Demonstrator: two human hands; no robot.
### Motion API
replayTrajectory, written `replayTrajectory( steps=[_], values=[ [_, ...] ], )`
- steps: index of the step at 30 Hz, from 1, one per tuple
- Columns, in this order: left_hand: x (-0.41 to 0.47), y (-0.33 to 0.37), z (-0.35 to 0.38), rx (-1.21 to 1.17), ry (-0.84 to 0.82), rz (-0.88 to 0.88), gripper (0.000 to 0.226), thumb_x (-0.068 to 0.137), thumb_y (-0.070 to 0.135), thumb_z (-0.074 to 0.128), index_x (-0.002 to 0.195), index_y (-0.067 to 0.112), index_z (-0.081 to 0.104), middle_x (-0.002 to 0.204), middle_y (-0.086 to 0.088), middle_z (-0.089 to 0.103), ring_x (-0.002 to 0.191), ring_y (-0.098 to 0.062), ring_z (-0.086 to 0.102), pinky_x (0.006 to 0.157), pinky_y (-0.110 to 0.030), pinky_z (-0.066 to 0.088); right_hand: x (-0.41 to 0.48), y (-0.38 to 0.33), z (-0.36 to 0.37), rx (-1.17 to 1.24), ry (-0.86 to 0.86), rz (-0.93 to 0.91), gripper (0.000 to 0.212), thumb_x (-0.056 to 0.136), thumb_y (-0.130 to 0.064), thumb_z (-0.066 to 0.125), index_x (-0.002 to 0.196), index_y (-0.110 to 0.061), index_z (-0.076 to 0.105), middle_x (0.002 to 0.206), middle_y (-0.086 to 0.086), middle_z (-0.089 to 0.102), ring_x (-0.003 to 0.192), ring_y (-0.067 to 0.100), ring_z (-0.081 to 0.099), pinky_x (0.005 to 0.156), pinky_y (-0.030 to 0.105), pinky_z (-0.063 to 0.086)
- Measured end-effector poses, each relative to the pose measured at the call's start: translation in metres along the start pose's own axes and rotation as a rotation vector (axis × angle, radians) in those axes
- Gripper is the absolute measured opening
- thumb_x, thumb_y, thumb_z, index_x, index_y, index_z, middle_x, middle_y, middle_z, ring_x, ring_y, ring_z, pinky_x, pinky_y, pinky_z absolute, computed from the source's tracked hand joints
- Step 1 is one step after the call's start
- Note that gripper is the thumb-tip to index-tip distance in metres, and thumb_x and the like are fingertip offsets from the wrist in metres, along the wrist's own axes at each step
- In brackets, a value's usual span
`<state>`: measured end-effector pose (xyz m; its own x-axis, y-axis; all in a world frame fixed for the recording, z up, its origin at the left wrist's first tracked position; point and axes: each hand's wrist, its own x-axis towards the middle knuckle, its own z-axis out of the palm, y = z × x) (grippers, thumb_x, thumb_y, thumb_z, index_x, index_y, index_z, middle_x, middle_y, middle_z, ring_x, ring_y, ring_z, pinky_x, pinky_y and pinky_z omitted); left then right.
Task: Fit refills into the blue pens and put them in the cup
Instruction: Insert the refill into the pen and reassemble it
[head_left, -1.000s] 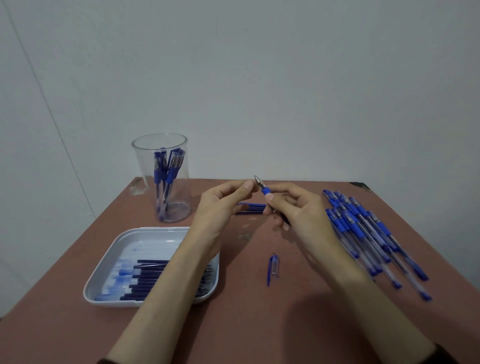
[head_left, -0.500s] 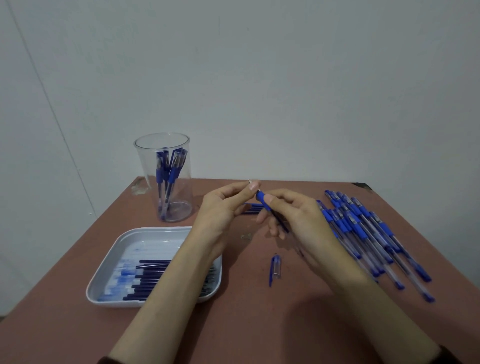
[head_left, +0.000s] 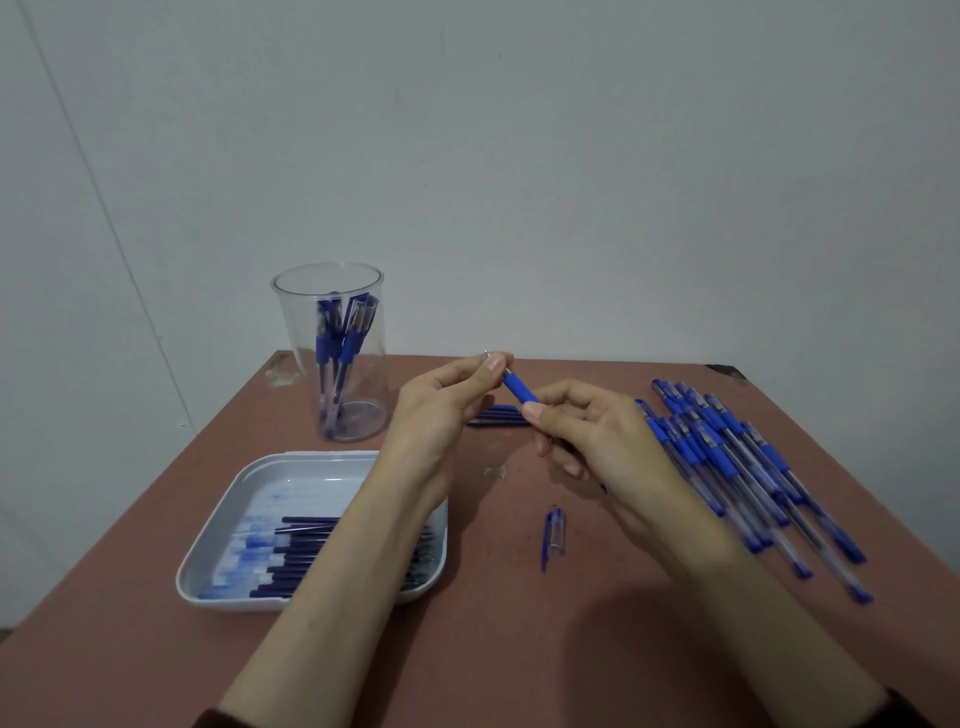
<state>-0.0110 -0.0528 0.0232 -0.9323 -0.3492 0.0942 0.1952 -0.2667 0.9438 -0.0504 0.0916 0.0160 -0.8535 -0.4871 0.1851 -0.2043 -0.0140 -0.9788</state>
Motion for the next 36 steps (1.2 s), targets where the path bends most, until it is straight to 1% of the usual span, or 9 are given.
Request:
replayTrajectory(
  steps=[3, 7, 12, 15, 18, 20, 24, 28, 36],
  values=[
    [0.0, -0.002, 0.0, 0.141, -0.008, 0.048, 0.019, 0.082, 0.027, 0.066, 0.095, 0.015, 0.073, 0.097, 0.0, 0.072, 0.098, -0.015, 0.065, 0.094, -0.029, 0.05, 0.003, 0.0, -0.003, -0.015, 0.047, 0.037, 0.005, 0.089, -0.017, 0.065, 0.086, -0.014, 0.069, 0.059, 0.004, 0.06, 0.039, 0.01, 0.037, 0.043, 0.024, 0.026],
    [-0.002, -0.01, 0.004, 0.86, 0.053, 0.204, 0.028, 0.089, 0.04, 0.06, 0.107, 0.021, 0.069, 0.093, 0.005, 0.07, 0.088, -0.013, 0.063, 0.081, -0.029, 0.051, 0.009, 0.009, -0.008, -0.052, 0.208, 0.106, 0.004, 0.09, -0.018, 0.066, 0.09, -0.014, 0.065, 0.059, 0.002, 0.06, 0.04, 0.01, 0.038, 0.046, 0.026, 0.026],
    [-0.019, -0.018, 0.013, 1.287, -0.398, 0.195, 0.035, 0.068, 0.061, 0.07, 0.083, 0.031, 0.06, 0.075, 0.015, 0.062, 0.076, -0.005, 0.059, 0.073, -0.032, 0.052, 0.013, 0.014, -0.01, -0.098, 0.262, 0.086, 0.003, 0.089, -0.015, 0.066, 0.09, -0.013, 0.063, 0.059, 0.002, 0.059, 0.039, 0.005, 0.042, 0.04, 0.017, 0.033],
    [-0.019, -0.018, 0.014, 1.386, -0.529, 0.153, 0.029, 0.071, 0.049, 0.074, 0.086, 0.026, 0.063, 0.07, 0.015, 0.058, 0.073, -0.006, 0.057, 0.07, -0.03, 0.049, 0.014, 0.015, -0.011, -0.115, 0.263, 0.074, 0.002, 0.089, -0.015, 0.066, 0.088, -0.015, 0.064, 0.06, 0.002, 0.06, 0.041, 0.009, 0.041, 0.041, 0.022, 0.032],
    [-0.014, -0.015, 0.01, 1.311, -0.501, 0.182, 0.01, 0.08, 0.024, 0.068, 0.088, 0.019, 0.071, 0.072, 0.006, 0.066, 0.063, -0.007, 0.056, 0.062, -0.023, 0.044, 0.015, 0.016, -0.012, -0.107, 0.278, 0.06, 0.003, 0.088, -0.015, 0.066, 0.088, -0.015, 0.064, 0.059, 0.003, 0.06, 0.044, 0.013, 0.041, 0.043, 0.025, 0.031],
    [-0.007, -0.013, 0.004, 1.262, -0.285, 0.274, 0.014, 0.085, 0.017, 0.061, 0.094, 0.015, 0.073, 0.079, -0.005, 0.07, 0.067, -0.013, 0.058, 0.065, -0.023, 0.044, 0.014, 0.016, -0.012, -0.102, 0.278, 0.047, 0.002, 0.088, -0.016, 0.066, 0.088, -0.016, 0.064, 0.059, 0.001, 0.06, 0.045, 0.014, 0.042, 0.044, 0.025, 0.03],
    [0.003, -0.003, -0.004, 0.429, 0.132, 0.186, 0.018, 0.091, 0.008, 0.059, 0.106, 0.003, 0.067, 0.078, -0.008, 0.069, 0.069, -0.017, 0.065, 0.076, -0.029, 0.057, 0.012, 0.014, -0.01, -0.13, 0.212, -0.017, 0.009, 0.089, -0.018, 0.065, 0.092, -0.026, 0.066, 0.059, -0.001, 0.061, 0.049, 0.013, 0.045, 0.046, 0.025, 0.034],
    [0.004, 0.002, -0.01, -0.156, 0.194, 0.046, 0.007, 0.093, 0.002, 0.054, 0.098, 0.003, 0.058, 0.083, -0.012, 0.066, 0.072, -0.014, 0.068, 0.077, -0.023, 0.057, 0.01, 0.012, -0.005, -0.192, 0.163, -0.121, 0.017, 0.088, -0.013, 0.065, 0.085, -0.029, 0.068, 0.061, 0.005, 0.063, 0.055, 0.018, 0.05, 0.054, 0.028, 0.041],
    [0.008, 0.002, -0.009, -0.323, 0.186, 0.013, 0.006, 0.092, 0.001, 0.053, 0.097, 0.002, 0.057, 0.083, -0.013, 0.066, 0.071, -0.014, 0.069, 0.074, -0.021, 0.057, 0.012, 0.015, -0.004, -0.229, 0.19, -0.119, 0.024, 0.084, -0.012, 0.067, 0.076, -0.034, 0.072, 0.055, -0.002, 0.059, 0.053, 0.018, 0.047, 0.057, 0.033, 0.04]
  ],
)
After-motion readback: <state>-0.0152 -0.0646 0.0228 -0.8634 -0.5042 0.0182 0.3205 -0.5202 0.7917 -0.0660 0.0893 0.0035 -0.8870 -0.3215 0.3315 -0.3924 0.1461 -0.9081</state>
